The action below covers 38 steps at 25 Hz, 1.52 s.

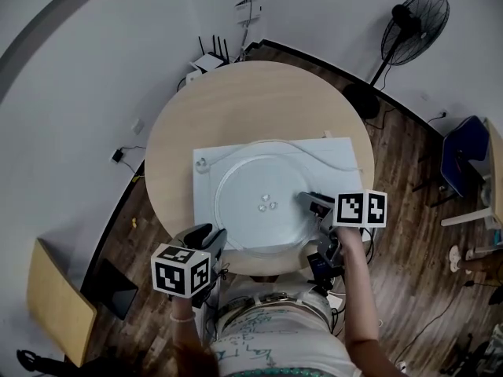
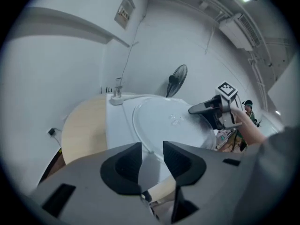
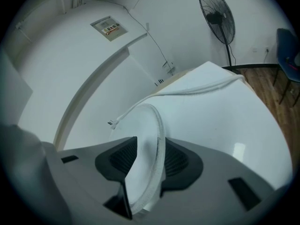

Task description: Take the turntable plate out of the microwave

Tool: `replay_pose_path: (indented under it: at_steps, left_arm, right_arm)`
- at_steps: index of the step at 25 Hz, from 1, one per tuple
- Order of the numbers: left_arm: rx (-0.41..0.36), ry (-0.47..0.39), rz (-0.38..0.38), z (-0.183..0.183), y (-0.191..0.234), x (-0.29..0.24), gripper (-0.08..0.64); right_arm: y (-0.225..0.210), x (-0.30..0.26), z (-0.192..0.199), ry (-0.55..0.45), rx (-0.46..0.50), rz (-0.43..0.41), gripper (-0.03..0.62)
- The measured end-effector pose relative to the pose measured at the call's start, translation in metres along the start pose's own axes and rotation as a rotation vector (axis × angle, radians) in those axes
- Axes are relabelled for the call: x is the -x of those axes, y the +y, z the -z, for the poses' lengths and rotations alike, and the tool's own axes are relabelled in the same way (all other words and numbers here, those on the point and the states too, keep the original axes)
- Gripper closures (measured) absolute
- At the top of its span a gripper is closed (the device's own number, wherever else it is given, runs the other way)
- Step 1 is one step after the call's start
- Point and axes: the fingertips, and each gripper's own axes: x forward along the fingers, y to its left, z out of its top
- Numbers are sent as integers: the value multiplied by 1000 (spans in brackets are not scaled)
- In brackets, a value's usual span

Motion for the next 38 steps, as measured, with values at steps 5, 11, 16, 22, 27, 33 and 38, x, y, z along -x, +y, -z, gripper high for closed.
replay_pose_path:
  at_steps: [5, 11, 16, 22, 27, 33, 38]
  left_arm:
    - [-103, 25, -6, 3, -7, -4, 414]
    - [-105, 44, 26, 2, -9, -9, 430]
    - [-80, 47, 47, 4, -8, -9, 430]
    - [-89, 54, 63, 6, -12, -10, 414]
    - [-81, 42, 68, 4, -11, -10, 414]
    - [-72, 6, 99, 2, -14, -6, 413]
    - [-70, -31, 87, 0, -12, -4, 411]
  right_arm:
    - [1, -2, -4, -3, 29, 16, 436]
    - [1, -4, -8, -15, 214, 68, 400]
    - [-1, -4, -6, 35, 421, 171, 352]
    - [-2, -8, -6, 77, 629, 272, 337]
    - [-3, -6, -7, 33, 573, 236, 341]
    - [-1, 5, -6, -69, 618, 206, 348]
    - [-1, 16, -1, -125, 606, 172, 353]
